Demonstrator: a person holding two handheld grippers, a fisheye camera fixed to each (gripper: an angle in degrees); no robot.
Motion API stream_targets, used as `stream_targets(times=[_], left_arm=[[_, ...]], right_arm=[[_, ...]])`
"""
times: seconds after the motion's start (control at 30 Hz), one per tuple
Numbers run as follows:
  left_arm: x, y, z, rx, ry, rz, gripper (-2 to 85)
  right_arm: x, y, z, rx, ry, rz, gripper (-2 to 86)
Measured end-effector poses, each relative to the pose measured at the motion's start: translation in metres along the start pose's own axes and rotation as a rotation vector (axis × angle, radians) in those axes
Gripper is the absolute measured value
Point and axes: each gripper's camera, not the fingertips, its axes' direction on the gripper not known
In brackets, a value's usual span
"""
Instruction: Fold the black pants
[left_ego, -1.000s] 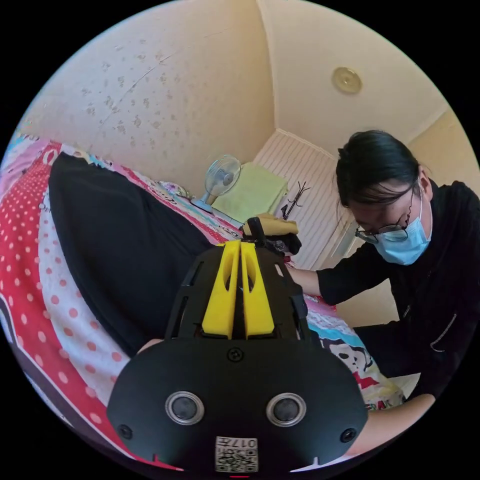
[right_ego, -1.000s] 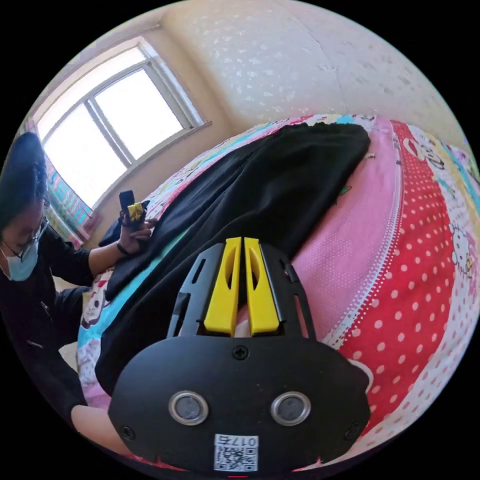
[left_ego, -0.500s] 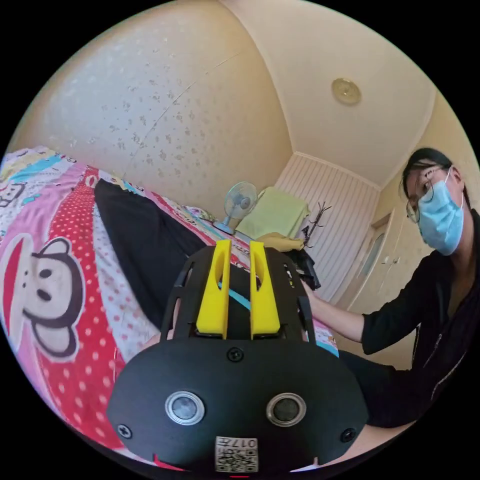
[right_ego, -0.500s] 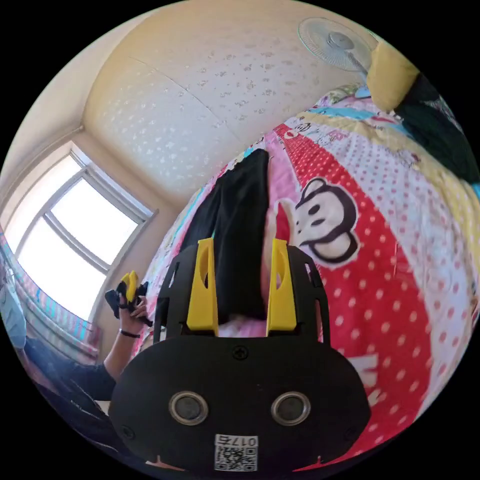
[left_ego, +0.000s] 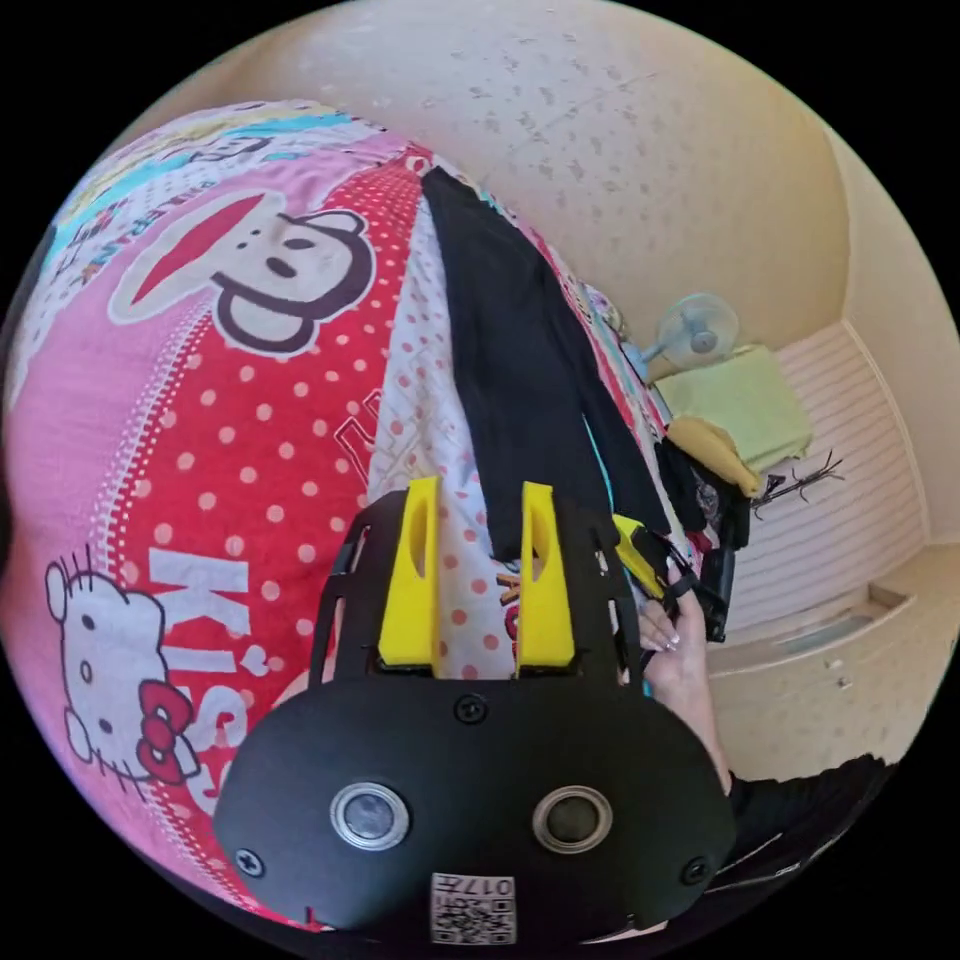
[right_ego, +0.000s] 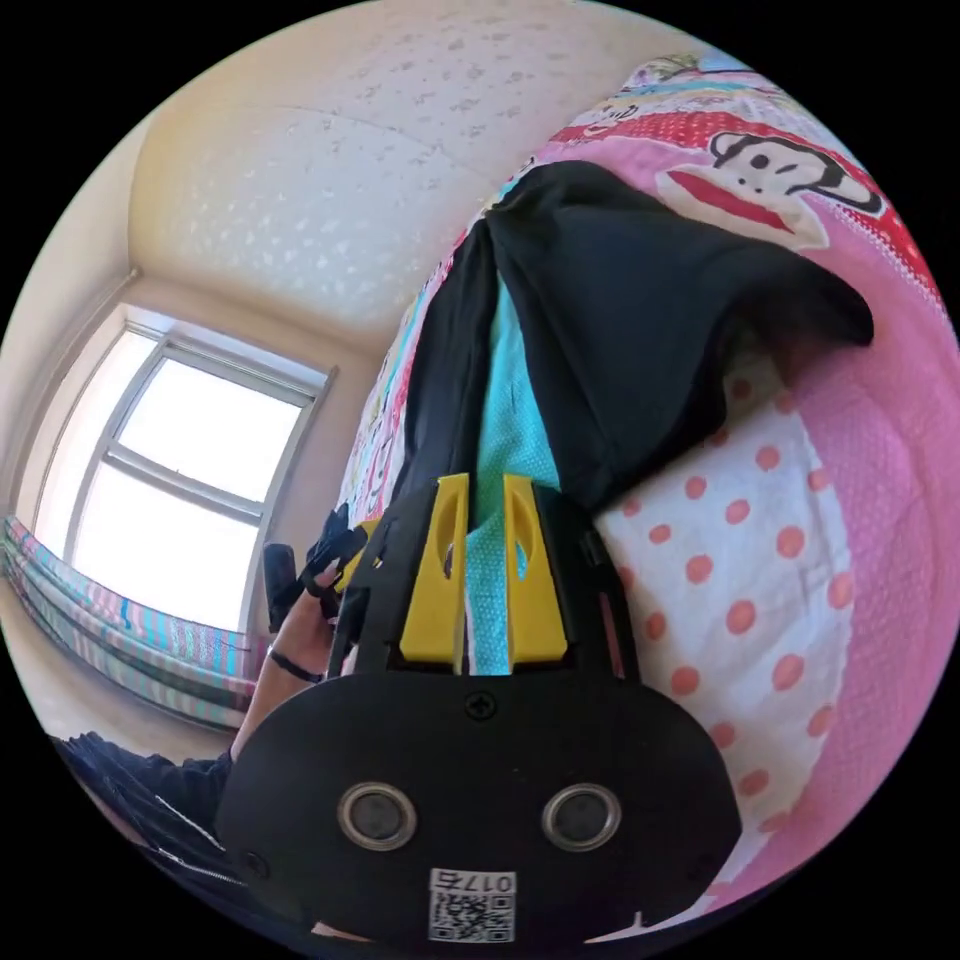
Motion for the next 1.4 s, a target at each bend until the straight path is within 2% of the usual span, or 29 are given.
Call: stream_targets(times=[0.07, 0.17, 0.27, 0.33, 0.4, 0.47, 0.53, 0.67, 0.77, 0.87, 0.93, 0.97, 1.0, 1.07, 1.13, 1.23, 1.3, 1.4], left_arm=[[-0.014, 0.002, 0.000, 0.022, 0.096, -0.033, 10.0], [-0.008, 0.004, 0.008, -0.013, 0.208, 0.080, 9.2], [0.000, 0.002, 0.015, -0.063, 0.169, 0.114, 7.2], [-0.012, -0.001, 0.018, -0.084, 0.198, 0.043, 5.6], [-0.038, 0.004, 0.021, -0.117, 0.337, -0.138, 4.9], [-0.038, 0.003, 0.012, -0.153, 0.387, -0.187, 4.6], [-0.024, 0.002, -0.013, -0.105, 0.373, -0.158, 4.5], [0.018, 0.027, -0.090, 0.021, 0.422, 0.062, 4.5], [0.027, 0.076, -0.132, 0.066, 0.314, 0.143, 4.6], [-0.002, 0.128, -0.125, 0.092, 0.219, 0.079, 4.8], [-0.035, 0.157, -0.112, 0.099, 0.331, -0.080, 4.7], [-0.048, 0.178, -0.111, 0.163, 0.469, -0.115, 3.9], [-0.051, 0.199, -0.116, 0.243, 0.515, -0.098, 2.6], [-0.045, 0.221, -0.122, 0.240, 0.400, -0.077, 4.0], [-0.020, 0.228, -0.127, 0.217, 0.307, 0.037, 5.6], [0.049, 0.211, -0.118, 0.212, 0.255, 0.311, 8.8], [0.103, 0.178, -0.081, 0.128, 0.350, 0.423, 10.9], [0.144, 0.135, -0.006, 0.046, 0.493, 0.376, 12.5]], right_arm=[[-0.013, 0.000, -0.002, -0.044, -0.093, -0.116, 11.0], [-0.020, 0.003, -0.011, -0.044, -0.090, -0.139, 11.5], [-0.018, -0.001, -0.015, -0.066, -0.125, -0.120, 7.7], [-0.020, -0.003, -0.016, -0.097, -0.153, -0.109, 5.4], [-0.023, -0.004, -0.017, -0.120, -0.123, -0.054, 4.6], [-0.045, -0.003, -0.028, -0.159, -0.113, 0.006, 4.1], [-0.083, 0.003, -0.047, -0.115, -0.156, -0.052, 3.9], [-0.174, 0.038, -0.094, -0.052, -0.163, -0.159, 3.6], [-0.200, 0.084, -0.104, -0.058, -0.200, -0.178, 3.4], [-0.192, 0.118, -0.080, -0.150, -0.092, -0.234, 3.6], [-0.172, 0.131, -0.076, -0.205, -0.124, -0.201, 4.0], [-0.160, 0.139, -0.089, -0.177, -0.220, -0.200, 4.6], [-0.155, 0.143, -0.099, -0.150, -0.256, -0.198, 4.8], [-0.131, 0.147, -0.149, -0.025, -0.239, -0.163, 6.5], [-0.113, 0.138, -0.191, 0.079, -0.171, -0.133, 8.3], [-0.080, 0.109, -0.259, 0.276, -0.145, -0.049, 11.5], [-0.062, 0.088, -0.286, 0.388, -0.120, -0.001, 12.2], [-0.036, 0.035, -0.299, 0.399, -0.119, 0.110, 13.6]])
